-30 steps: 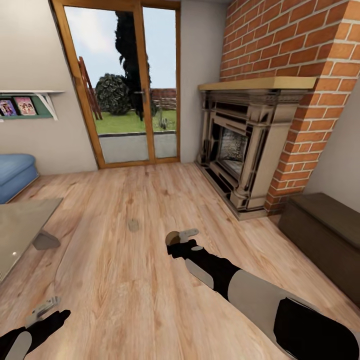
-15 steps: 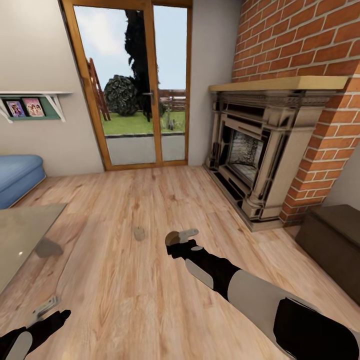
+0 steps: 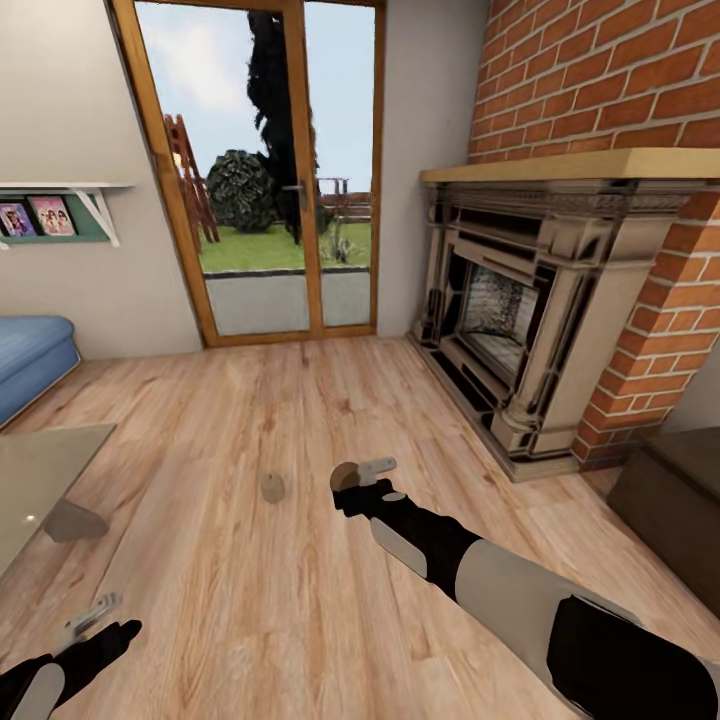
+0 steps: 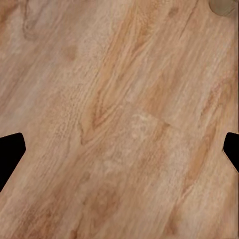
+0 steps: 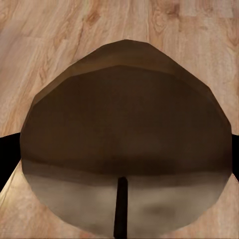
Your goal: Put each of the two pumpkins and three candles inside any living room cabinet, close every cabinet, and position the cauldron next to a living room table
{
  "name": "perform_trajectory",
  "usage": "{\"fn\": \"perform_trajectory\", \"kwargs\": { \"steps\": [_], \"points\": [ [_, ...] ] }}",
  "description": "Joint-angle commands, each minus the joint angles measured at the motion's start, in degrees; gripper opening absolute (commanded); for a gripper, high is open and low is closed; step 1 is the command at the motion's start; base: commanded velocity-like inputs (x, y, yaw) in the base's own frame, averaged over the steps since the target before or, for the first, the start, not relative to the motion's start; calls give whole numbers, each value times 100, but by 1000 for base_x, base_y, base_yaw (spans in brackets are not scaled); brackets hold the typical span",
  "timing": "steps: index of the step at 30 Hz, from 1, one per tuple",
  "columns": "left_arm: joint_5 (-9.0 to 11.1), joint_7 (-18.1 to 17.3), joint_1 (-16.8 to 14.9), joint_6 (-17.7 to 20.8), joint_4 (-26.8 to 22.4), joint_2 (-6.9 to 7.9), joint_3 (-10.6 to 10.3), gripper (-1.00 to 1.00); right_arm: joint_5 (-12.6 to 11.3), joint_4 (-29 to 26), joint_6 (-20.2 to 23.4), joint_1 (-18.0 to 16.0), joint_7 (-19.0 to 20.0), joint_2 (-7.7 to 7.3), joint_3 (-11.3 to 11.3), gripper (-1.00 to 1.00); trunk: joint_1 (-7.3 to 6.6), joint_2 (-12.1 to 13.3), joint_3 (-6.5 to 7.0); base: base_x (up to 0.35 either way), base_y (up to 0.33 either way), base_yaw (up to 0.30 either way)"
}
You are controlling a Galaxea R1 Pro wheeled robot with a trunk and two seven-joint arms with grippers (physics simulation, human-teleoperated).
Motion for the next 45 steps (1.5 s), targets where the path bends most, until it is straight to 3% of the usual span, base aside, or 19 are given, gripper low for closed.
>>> {"fn": "perform_trajectory", "kwargs": {
  "steps": [1,28,35,40,45],
  "points": [
    [60,47,-2,22,-8,2,0,100,-21,-12,10,-10,-40,-3,36,-100,3,-3,-6,326,0,0],
    [68,46,-2,22,-8,4,-5,100,-19,-22,11,-10,-44,-3,42,-100,3,-3,-6,329,0,0],
    [68,40,-2,24,16,21,-11,100,-70,-384,161,-10,-86,-24,35,-100,3,-3,-6,331,0,0],
    [63,39,-2,22,41,20,-17,100,-127,-461,982,-11,-103,23,-104,-100,3,-3,-6,332,0,0],
    [60,38,-2,22,44,12,-86,100,-166,-478,1539,-26,-110,29,-750,-100,3,-3,-6,332,0,0]
  ]
}}
